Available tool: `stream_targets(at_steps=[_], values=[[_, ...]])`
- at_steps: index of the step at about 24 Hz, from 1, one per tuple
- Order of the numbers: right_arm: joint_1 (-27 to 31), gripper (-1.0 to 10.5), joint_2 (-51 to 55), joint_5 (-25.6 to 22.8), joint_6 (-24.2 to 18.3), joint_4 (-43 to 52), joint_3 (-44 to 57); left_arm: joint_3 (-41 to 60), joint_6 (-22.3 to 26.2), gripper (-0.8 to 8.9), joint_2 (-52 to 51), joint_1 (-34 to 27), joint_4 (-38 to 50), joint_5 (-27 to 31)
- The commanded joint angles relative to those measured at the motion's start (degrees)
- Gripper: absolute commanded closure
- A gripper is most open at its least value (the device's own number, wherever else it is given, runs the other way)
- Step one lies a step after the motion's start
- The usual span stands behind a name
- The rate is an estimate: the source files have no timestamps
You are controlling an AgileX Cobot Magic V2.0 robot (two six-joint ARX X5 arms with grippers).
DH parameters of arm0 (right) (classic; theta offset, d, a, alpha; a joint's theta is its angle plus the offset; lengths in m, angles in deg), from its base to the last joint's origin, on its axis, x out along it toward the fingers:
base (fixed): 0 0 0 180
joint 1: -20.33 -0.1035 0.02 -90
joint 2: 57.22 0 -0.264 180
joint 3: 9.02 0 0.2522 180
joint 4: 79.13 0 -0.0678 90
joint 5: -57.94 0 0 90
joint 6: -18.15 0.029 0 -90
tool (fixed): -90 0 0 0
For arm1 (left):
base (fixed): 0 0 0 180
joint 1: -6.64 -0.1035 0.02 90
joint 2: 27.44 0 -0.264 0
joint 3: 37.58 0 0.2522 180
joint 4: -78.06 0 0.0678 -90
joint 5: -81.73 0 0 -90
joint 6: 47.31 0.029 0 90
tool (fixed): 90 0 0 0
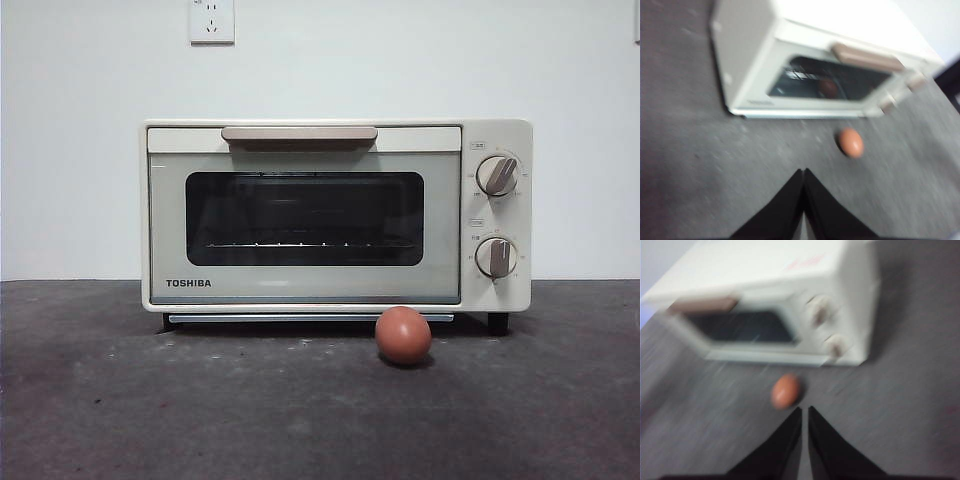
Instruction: Eggoven
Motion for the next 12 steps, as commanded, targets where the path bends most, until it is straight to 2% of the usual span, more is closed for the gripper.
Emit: stream_targets(at_steps=[1,5,12], values=[[-1.16,9.4,-3.87,4.72,-6.29,-5.68,-3.87,-4.24,6.58,8.06,2.78,1.79,-4.96,-0.79],[-3.89,9.4,-7.26,4.79,-9.66,-11.39,-6.54,-6.51,8.98,8.06,4.24,5.25,-9.27,-0.79],[-8.07,9.4,-8.35,4.42,-9.81,-12.22,-6.62,-6.54,9.44,8.06,4.22,8.0,-11.52,-0.74]])
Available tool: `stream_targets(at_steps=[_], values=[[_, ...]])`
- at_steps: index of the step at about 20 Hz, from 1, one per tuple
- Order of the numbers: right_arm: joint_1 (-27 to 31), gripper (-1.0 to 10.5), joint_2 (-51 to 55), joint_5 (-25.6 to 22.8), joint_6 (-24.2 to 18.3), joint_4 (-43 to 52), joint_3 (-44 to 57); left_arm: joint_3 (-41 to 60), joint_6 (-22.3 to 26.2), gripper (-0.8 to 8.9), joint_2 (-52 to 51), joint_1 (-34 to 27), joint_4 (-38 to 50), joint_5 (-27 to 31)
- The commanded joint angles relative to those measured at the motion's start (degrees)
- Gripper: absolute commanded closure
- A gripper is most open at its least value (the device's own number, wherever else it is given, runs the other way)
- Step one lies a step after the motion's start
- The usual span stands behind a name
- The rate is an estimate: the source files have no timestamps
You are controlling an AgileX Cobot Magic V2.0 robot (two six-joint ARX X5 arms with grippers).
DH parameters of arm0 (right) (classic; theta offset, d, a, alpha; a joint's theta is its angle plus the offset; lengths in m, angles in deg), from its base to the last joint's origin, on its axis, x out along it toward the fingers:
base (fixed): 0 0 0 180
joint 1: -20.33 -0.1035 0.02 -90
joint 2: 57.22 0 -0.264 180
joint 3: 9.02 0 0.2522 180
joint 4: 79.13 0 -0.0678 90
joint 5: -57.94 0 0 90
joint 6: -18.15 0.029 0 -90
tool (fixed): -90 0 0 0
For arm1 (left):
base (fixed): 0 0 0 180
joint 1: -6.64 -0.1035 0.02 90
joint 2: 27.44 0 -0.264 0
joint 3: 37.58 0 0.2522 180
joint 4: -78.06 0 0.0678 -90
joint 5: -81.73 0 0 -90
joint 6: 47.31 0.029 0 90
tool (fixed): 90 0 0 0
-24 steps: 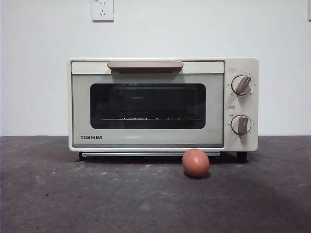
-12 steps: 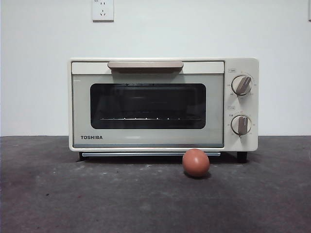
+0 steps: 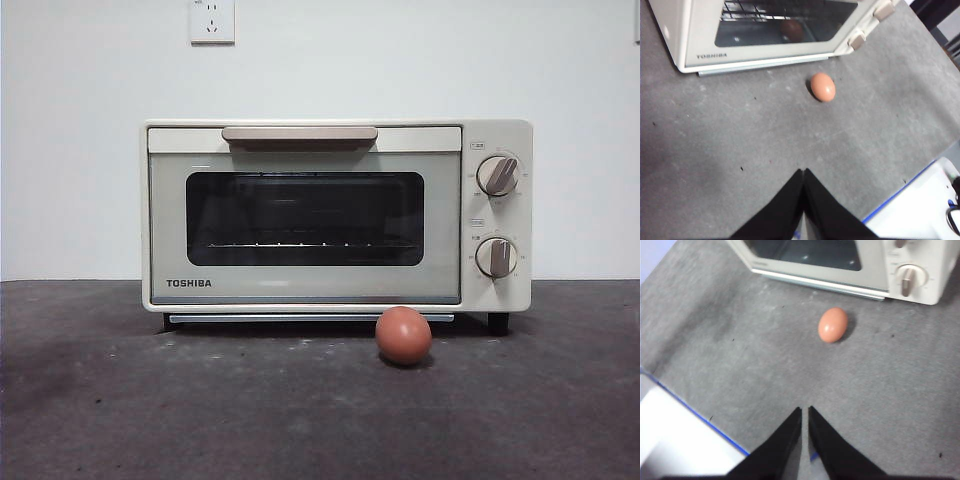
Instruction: Eggoven
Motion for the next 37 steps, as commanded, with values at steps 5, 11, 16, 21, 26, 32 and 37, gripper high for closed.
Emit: stream_targets(at_steps=[5,11,16,21,26,32,37], values=[[-1.36,9.1,-0.46,-0.26,-0.63,2.73,-1.01,-1.01,1.14,8.06,0.26,0.28,0.33,-0.28],[-1.64,5.5,-3.63,0.22,4.98,3.56,-1.01,-1.03,1.16,8.06,0.26,0.28,0.37,-0.26],[-7.65,5.5,-10.95,-2.69,9.99,10.62,-1.01,-1.03,1.14,8.06,0.26,0.28,1.09,-0.28],[-19.52,5.5,-22.93,-16.94,15.21,20.7,-1.11,-1.01,1.14,8.06,0.26,0.28,1.18,-0.28],[-27.58,5.5,-38.47,-27.67,18.34,26.51,-5.38,-1.03,1.14,8.06,0.26,0.63,1.14,-0.28],[-29.97,5.5,-54.12,-34.38,19.96,26.29,-14.36,-1.01,1.14,8.06,0.26,1.68,1.11,-0.28],[-29.94,5.5,-59.8,-35.78,20.92,27.82,-16.11,-1.01,1.14,8.06,0.26,1.68,1.14,-0.28]])
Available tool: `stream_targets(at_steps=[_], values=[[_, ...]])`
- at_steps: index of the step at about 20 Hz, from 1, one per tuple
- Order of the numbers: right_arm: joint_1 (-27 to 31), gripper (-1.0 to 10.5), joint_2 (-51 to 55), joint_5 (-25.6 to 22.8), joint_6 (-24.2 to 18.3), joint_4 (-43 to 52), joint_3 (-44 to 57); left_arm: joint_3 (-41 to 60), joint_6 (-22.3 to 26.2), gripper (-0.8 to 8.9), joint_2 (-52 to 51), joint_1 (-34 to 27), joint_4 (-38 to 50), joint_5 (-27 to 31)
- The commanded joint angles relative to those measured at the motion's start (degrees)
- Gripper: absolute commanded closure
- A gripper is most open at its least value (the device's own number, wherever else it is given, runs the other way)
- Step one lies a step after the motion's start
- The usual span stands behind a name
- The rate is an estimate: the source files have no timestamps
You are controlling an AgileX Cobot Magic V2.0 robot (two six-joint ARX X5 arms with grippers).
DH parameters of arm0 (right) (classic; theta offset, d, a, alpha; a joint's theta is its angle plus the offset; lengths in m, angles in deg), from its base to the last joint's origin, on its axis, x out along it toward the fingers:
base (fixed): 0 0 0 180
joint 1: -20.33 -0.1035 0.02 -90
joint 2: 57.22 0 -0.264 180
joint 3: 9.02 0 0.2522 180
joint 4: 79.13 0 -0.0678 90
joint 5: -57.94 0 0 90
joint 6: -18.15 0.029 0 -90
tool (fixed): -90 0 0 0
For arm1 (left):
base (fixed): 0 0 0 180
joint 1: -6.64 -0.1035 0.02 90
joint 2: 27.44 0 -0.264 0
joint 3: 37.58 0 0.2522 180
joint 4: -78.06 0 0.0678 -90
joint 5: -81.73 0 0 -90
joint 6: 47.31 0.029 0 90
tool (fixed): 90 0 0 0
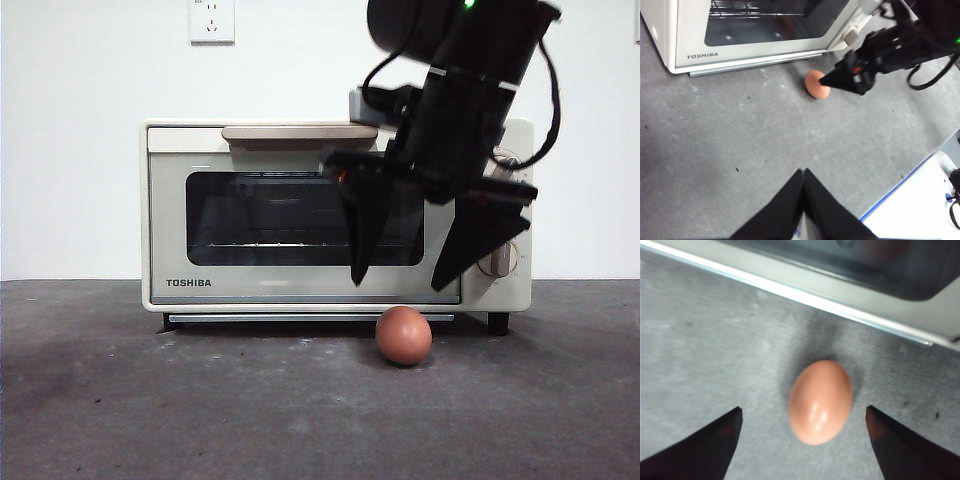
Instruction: Eggoven
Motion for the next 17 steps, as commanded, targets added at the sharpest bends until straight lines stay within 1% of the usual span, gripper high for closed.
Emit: stream_targets(at_steps=[1,5,9,15,17], values=[[-0.44,5.5,-2.86,-1.44,1.42,0.76,-1.2,-1.01,0.72,8.06,0.26,0.22,0.68,-0.28],[-0.44,5.5,-5.4,-1.66,1.73,3.67,-1.2,-1.03,0.72,8.06,0.26,0.22,0.7,-0.28],[-0.44,5.5,-7.45,-2.78,2.03,4.07,-1.2,-1.03,0.72,8.06,0.26,0.22,0.66,-0.28],[-0.44,5.5,-9.42,-2.8,2.12,5.11,-1.2,-1.01,0.72,8.06,0.26,0.22,0.68,-0.28],[-0.44,5.9,-9.81,-2.8,2.23,5.09,-1.2,-1.03,0.72,8.06,0.26,0.22,0.7,-0.28]])
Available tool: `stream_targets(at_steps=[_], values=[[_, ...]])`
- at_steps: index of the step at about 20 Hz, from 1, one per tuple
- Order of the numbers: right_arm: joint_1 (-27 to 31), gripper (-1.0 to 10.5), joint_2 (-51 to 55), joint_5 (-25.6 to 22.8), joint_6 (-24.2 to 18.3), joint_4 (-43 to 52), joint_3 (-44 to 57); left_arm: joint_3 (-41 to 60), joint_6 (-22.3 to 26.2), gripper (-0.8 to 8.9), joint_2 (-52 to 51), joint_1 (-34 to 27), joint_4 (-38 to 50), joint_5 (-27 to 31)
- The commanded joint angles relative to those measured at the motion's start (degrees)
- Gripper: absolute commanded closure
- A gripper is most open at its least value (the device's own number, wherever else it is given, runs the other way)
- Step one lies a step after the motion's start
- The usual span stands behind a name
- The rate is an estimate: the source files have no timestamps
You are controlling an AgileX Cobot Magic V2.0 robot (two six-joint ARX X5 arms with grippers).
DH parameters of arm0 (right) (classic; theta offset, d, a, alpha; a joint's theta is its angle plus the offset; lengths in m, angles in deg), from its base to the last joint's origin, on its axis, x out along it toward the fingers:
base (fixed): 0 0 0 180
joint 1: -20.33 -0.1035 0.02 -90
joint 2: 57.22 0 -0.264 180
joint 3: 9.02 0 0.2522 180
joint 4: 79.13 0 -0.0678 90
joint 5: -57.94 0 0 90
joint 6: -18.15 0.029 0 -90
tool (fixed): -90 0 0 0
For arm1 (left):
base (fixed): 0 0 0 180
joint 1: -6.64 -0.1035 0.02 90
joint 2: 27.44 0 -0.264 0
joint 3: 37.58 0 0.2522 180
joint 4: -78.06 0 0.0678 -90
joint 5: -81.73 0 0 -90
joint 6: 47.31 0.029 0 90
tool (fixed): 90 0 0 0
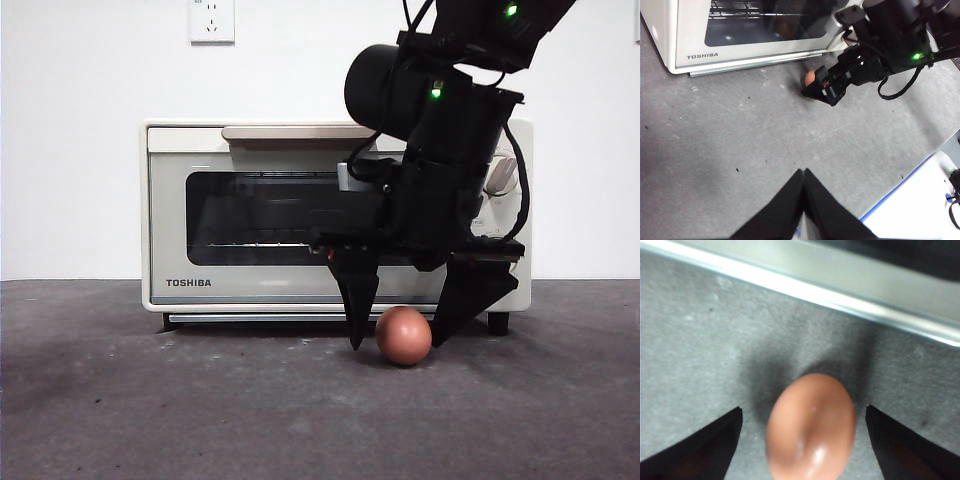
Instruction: Eggoven
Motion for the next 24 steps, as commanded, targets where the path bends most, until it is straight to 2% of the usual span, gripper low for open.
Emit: stream_targets(at_steps=[1,5,9,14,24], values=[[-0.33,6.1,-1.42,-0.52,1.03,0.31,-1.18,-1.03,0.74,8.06,0.26,0.22,0.68,-0.28],[-0.17,7.3,-1.42,-1.7,1.18,0.22,-1.18,-1.03,0.72,8.06,0.26,0.22,0.66,-0.28],[0.15,7.6,-1.55,-1.77,1.2,-1.01,-1.16,-1.03,0.72,8.06,0.26,0.22,0.66,-0.28],[0.17,9.4,-1.57,-1.77,0.92,-0.94,-1.16,-1.03,0.72,8.06,0.26,0.22,0.68,-0.28],[-1.01,9.4,1.6,-1.7,-0.94,-3.32,-1.18,-1.03,0.72,8.06,0.31,0.22,1.07,-0.26]])
